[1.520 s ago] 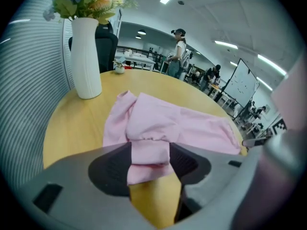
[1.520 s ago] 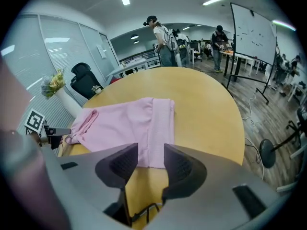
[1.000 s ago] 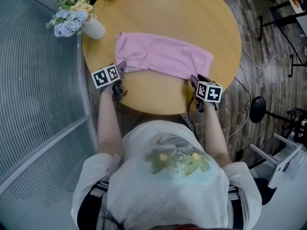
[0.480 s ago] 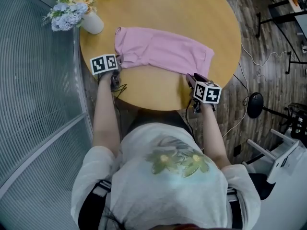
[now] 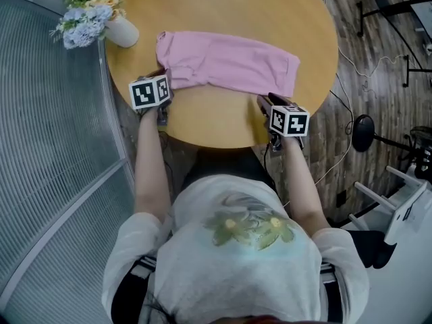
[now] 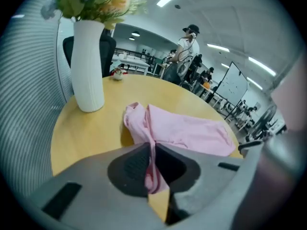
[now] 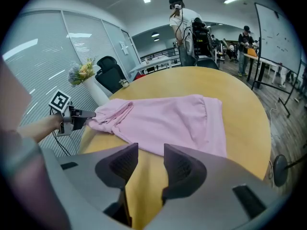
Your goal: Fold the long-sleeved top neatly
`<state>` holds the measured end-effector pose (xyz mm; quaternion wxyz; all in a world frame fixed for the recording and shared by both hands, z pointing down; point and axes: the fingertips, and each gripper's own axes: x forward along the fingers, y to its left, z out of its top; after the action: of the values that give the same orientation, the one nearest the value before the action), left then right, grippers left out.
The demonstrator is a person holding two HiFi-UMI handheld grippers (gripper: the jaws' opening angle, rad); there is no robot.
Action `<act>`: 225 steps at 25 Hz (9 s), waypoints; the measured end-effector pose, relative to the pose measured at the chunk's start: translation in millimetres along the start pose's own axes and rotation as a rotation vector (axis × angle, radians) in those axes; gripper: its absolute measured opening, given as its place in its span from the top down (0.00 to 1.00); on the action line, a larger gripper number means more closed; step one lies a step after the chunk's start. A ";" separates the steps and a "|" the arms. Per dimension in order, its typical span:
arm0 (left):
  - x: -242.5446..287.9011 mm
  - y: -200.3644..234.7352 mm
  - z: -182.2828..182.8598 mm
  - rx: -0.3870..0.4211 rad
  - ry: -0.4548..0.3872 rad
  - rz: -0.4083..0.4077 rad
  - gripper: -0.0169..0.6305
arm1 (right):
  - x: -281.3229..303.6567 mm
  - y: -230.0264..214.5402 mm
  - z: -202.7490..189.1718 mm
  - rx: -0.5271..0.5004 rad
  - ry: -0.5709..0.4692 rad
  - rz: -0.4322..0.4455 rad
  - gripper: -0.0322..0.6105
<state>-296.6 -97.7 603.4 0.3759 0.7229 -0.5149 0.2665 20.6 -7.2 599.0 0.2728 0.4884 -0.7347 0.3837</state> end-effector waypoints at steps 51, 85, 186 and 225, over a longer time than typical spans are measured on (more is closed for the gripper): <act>27.3 -307.1 -62.0 0.591 0.031 -0.199 0.95 | 45.9 -38.4 202.8 -0.082 -0.010 0.329 0.86; 54.0 -175.5 -27.0 0.015 0.066 -0.166 0.69 | 31.9 -61.7 48.0 -0.027 0.141 0.232 0.67; 44.9 -432.6 -40.6 0.376 0.170 -0.421 0.89 | -29.0 -135.0 147.3 0.146 0.109 0.330 0.86; 94.9 -284.2 33.4 0.582 -0.042 -0.163 0.73 | -18.1 -151.3 120.2 -0.313 -0.238 0.040 0.69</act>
<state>2.9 -123.4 581.0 0.1620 0.8446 -0.3648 0.3568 164.4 -132.4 563.0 0.2489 0.4672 -0.8220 0.2097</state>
